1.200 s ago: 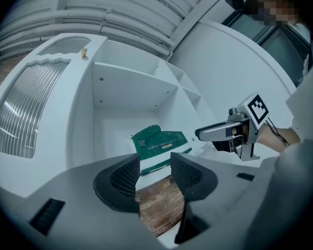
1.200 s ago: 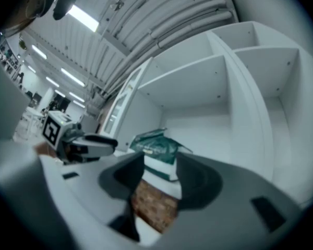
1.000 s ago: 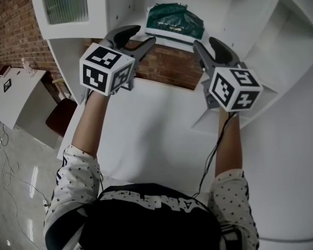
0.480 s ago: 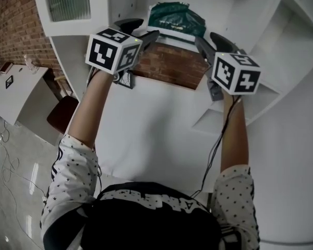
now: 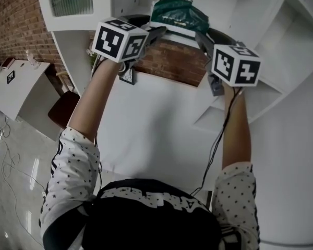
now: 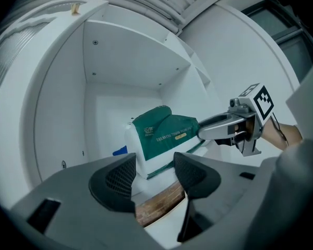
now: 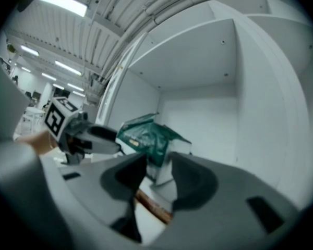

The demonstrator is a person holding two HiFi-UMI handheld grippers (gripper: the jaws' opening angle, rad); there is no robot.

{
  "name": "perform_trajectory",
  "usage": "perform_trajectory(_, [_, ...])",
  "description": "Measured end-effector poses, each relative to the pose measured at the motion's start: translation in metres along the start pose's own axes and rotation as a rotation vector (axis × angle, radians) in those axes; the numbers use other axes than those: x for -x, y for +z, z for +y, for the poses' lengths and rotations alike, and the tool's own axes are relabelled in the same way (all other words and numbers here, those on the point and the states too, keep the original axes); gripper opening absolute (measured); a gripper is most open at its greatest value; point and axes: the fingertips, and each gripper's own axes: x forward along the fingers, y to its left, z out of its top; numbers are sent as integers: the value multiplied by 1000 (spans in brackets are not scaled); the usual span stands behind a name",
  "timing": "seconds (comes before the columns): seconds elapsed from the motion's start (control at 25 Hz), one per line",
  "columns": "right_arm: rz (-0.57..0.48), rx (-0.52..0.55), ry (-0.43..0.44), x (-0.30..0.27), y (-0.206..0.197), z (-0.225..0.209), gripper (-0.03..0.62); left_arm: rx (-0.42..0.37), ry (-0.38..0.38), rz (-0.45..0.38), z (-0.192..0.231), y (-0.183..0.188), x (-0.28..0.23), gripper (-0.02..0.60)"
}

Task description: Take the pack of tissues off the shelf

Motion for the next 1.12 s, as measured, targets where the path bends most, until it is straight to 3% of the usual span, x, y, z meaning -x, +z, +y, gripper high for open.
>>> perform_trajectory(0.28, [-4,-6,-11,-1,0,2,127,-12,5,-13,0,2,3,212])
perform_trajectory(0.52, [-28,-1,-35,2,-3,1,97,-88,30,-22,-5,5,8,164])
perform_trajectory(1.12, [-119,82,-95,25,-12,8,80,-176,55,-86,-28,-1,19,137])
